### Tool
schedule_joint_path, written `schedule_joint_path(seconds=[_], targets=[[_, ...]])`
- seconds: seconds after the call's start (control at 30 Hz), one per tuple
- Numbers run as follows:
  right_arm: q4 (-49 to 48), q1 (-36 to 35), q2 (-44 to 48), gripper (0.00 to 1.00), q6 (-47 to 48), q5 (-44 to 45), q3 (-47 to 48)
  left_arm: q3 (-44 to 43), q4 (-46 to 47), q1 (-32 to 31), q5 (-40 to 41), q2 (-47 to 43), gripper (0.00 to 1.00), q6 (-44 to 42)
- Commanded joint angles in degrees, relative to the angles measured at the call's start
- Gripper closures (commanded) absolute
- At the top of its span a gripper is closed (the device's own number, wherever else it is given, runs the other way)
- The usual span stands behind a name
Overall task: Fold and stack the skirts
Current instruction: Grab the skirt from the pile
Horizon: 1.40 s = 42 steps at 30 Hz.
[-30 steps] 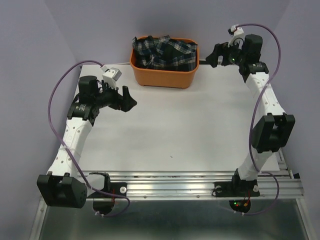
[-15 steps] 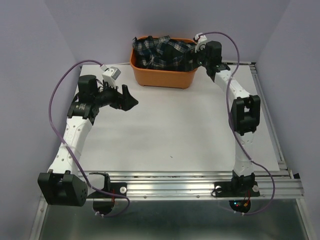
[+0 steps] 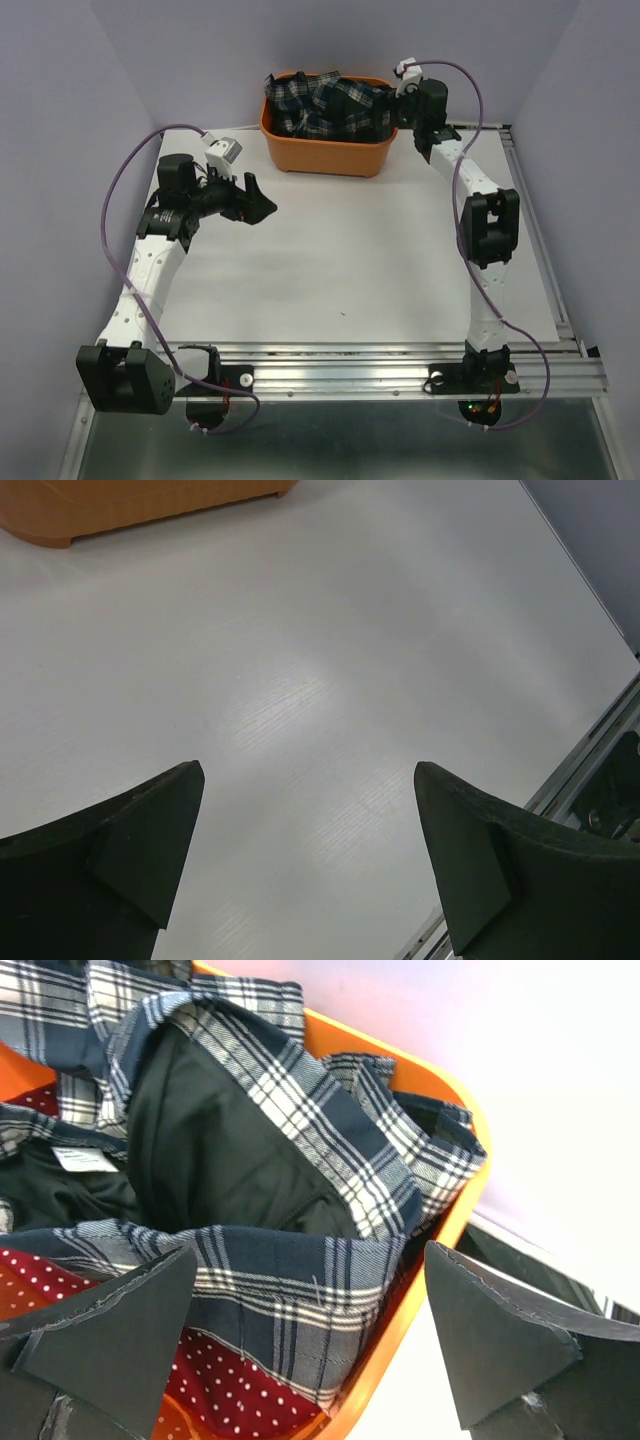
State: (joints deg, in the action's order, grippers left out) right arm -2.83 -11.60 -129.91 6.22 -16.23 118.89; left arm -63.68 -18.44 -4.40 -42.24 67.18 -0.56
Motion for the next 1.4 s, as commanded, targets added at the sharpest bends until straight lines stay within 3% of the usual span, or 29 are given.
schedule_joint_path(seconds=[0.0,0.2,0.37,0.4,0.57,0.67,0.7,0.8,1.0,1.17,1.27,1.3,1.37], targets=[[-4.20,0.08,-1.75,0.00,0.29,-4.14,2.75,-0.48,2.09,0.27,-1.00,-0.82,0.02,0.21],[-3.41,0.08,-3.07,0.01,-0.07,-4.69,3.19,0.05,2.44,0.36,-0.83,-1.26,0.02,0.21],[-2.53,0.08,-3.60,0.15,-0.59,-6.62,2.31,-0.04,2.70,0.45,-0.56,-0.91,0.02,0.21],[-2.36,0.08,-3.77,0.24,-0.94,-7.41,2.40,-0.13,2.70,0.54,-0.56,-0.82,0.02,0.21],[-2.27,0.08,-4.39,0.44,-2.44,-9.08,2.75,0.05,2.88,0.80,-0.39,-0.64,0.02,1.79],[-2.27,0.08,-4.13,0.67,-4.28,-10.66,3.10,0.14,2.97,0.89,-0.39,-0.73,0.02,1.87],[-2.27,0.08,-4.04,0.80,-4.63,-11.36,3.36,0.14,2.97,0.89,-0.39,-0.64,0.02,1.88],[-2.27,0.08,-3.34,0.99,-5.42,-11.55,4.06,-0.04,3.06,1.06,-0.39,-0.64,0.02,2.14],[-3.75,0.08,0.17,0.99,-6.04,-11.63,4.16,0.75,3.58,1.42,-0.30,-1.43,0.02,2.58],[-7.36,0.08,4.04,0.99,-12.44,-9.53,1.96,1.28,4.02,1.68,-0.13,-2.40,0.02,3.19],[-4.74,-0.44,3.70,0.68,-14.56,-5.94,4.06,1.28,4.11,1.68,0.40,-2.58,0.02,3.54],[-3.25,-0.97,3.43,0.49,-15.96,-3.92,4.68,1.36,4.37,1.68,0.49,-2.58,0.02,3.81],[-2.45,-0.97,2.99,0.40,-17.11,0.40,4.68,1.45,4.64,1.77,0.75,-2.67,0.02,4.25]])
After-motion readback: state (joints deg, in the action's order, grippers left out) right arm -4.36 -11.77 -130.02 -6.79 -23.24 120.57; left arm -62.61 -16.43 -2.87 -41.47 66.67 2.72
